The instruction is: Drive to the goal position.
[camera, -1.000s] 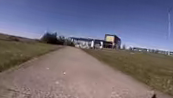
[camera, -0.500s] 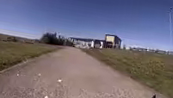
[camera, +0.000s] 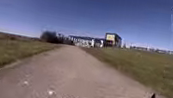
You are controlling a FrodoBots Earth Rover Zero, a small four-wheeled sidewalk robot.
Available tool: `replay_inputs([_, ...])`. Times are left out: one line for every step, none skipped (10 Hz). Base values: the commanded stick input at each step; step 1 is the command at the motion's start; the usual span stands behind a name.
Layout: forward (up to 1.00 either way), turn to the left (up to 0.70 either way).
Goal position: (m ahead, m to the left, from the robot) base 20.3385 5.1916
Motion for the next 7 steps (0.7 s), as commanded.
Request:
replay_inputs([1.00,0.00])
replay_inputs([1.00,0.00])
replay_inputs([1.00,0.00])
replay_inputs([1.00,0.00])
replay_inputs([1.00,0.00])
replay_inputs([1.00,0.00])
replay_inputs([1.00,0.00])
